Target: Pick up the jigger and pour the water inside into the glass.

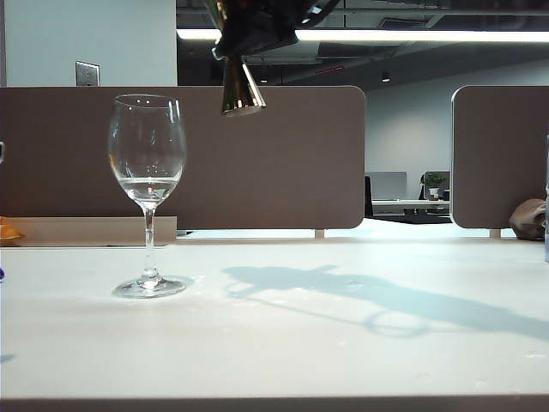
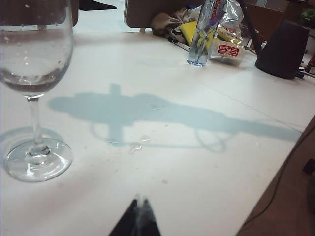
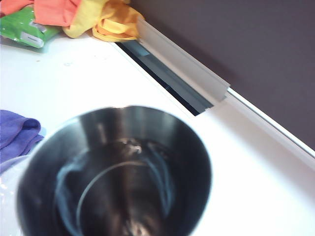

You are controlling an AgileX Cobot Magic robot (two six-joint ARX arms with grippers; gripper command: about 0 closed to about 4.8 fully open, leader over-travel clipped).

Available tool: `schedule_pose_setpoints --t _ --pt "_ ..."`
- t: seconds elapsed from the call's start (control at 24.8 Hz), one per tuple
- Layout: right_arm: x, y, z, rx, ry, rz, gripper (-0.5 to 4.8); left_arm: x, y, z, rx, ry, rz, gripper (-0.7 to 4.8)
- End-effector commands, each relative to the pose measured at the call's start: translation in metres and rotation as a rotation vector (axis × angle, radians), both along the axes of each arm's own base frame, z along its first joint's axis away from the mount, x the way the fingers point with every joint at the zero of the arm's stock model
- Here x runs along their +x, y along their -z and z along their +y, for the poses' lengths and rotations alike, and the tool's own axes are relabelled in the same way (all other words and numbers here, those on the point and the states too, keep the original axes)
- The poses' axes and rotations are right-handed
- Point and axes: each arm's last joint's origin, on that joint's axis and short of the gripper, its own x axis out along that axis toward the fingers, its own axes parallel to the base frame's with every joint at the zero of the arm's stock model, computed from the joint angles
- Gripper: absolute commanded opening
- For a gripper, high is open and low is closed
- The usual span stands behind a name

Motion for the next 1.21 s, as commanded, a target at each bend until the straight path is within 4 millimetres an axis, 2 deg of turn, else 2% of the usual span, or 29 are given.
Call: schedule_pose_setpoints --t 0.04,0.36,0.52,0.89,1.21 --pt "-0.001 0.000 0.005 -0.003 0.003 -0.019 -0.01 0.000 0.000 0.000 0.003 0.003 0.000 -0.05" --pt "-0.005 0.010 0.020 -0.049 -0.016 -0.021 -0.01 0.000 0.000 0.000 0.003 0.003 0.000 -0.05" --pt "-0.004 0.013 0.021 -0.078 -0.011 -0.042 -0.01 0.000 0.000 0.000 0.002 0.003 0.001 -0.05" --pt "-0.007 0.016 0.029 -0.230 -0.068 -0.190 -0.01 0.000 0.000 0.000 0.003 0.003 0.000 -0.05" --pt "-0.006 0.017 0.029 -0.293 -0.080 -0.256 -0.02 0.000 0.000 0.000 0.003 0.003 0.000 -0.05"
